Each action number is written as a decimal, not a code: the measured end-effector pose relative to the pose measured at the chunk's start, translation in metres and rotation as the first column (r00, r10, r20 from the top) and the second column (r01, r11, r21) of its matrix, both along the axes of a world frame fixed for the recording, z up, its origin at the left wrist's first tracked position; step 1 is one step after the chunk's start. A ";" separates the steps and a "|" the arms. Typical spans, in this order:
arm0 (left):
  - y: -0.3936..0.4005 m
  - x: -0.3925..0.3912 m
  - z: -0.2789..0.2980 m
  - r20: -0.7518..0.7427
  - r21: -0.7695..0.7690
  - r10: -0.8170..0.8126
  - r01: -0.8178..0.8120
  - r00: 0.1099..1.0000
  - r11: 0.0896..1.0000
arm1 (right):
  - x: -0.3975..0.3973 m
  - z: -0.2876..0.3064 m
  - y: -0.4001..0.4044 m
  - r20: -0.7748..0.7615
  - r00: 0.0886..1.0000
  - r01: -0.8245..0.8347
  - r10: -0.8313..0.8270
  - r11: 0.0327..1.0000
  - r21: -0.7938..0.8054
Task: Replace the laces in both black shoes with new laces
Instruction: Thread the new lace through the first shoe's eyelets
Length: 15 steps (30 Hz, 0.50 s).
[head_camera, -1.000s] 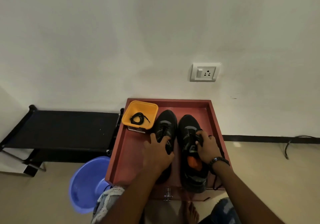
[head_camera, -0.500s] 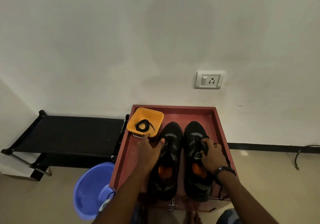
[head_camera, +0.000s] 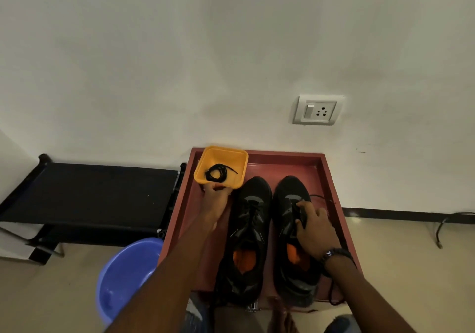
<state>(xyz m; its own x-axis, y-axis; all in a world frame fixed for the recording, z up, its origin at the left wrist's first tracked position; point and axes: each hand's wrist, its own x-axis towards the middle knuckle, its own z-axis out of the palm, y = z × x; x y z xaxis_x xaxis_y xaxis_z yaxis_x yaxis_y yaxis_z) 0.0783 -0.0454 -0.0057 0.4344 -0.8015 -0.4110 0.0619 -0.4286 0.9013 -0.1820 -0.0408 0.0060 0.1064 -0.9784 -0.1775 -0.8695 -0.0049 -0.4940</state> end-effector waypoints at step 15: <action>0.113 -0.041 0.030 0.513 0.205 -0.528 0.501 0.676 0.841 | 0.004 0.016 0.013 0.012 0.999 0.029 -0.030 0.997 0.073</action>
